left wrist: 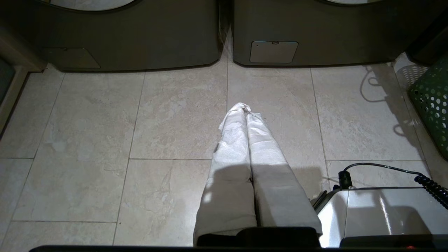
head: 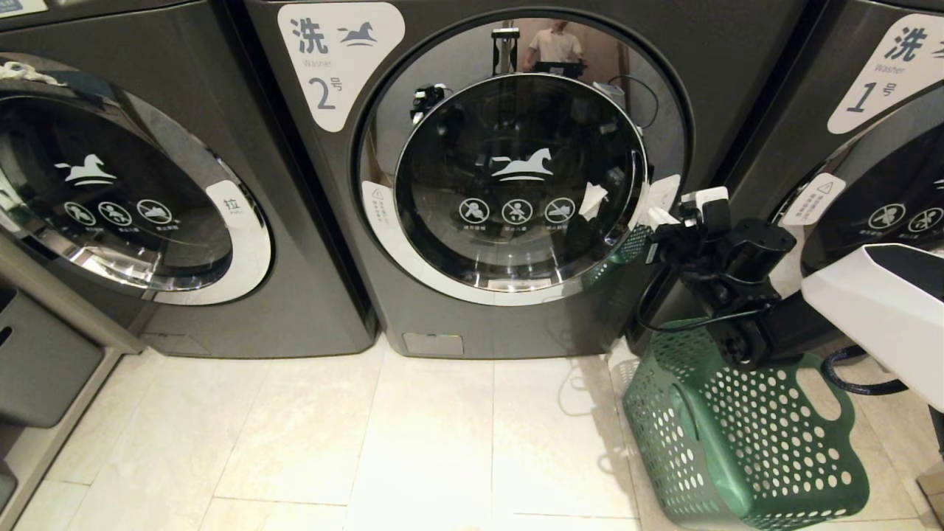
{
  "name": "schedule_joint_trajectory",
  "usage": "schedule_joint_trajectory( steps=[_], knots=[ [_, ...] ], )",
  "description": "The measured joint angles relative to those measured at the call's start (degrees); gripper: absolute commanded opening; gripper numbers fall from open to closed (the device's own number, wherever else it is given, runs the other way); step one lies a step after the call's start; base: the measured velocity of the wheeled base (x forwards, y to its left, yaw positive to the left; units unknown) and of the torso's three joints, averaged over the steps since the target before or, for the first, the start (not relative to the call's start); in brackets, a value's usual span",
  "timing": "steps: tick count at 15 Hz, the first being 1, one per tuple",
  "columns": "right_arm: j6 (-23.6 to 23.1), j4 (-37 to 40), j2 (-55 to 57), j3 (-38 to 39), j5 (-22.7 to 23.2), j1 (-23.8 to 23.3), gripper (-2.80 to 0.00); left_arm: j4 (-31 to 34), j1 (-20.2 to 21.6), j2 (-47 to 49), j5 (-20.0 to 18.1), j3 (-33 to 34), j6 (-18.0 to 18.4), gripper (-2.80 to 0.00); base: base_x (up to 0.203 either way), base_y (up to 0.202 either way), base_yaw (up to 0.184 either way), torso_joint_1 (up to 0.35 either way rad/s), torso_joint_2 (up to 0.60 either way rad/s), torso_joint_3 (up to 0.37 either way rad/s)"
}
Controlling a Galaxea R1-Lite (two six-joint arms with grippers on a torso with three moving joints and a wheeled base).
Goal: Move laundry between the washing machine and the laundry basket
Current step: Press the washing machine switch
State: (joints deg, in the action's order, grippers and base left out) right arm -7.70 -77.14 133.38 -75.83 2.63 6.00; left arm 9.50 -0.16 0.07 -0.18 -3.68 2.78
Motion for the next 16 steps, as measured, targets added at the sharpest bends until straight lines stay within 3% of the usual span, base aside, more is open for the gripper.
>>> schedule_joint_trajectory(
  steps=[12, 16],
  knots=[
    [0.3, 2.9, 7.0, -15.7, 0.3, -0.5, -2.8, 0.0, 0.0, 0.0, 0.0, 0.0, 0.3, -2.8, 0.0, 0.0, 0.0, 0.0, 0.0, 0.0],
    [0.6, 2.9, 7.0, -15.0, -0.7, -0.4, -2.8, 0.0, 0.0, 0.0, 0.0, 0.0, 0.0, -2.8, 0.0, 0.0, 0.0, 0.0, 0.0, 0.0]
  ],
)
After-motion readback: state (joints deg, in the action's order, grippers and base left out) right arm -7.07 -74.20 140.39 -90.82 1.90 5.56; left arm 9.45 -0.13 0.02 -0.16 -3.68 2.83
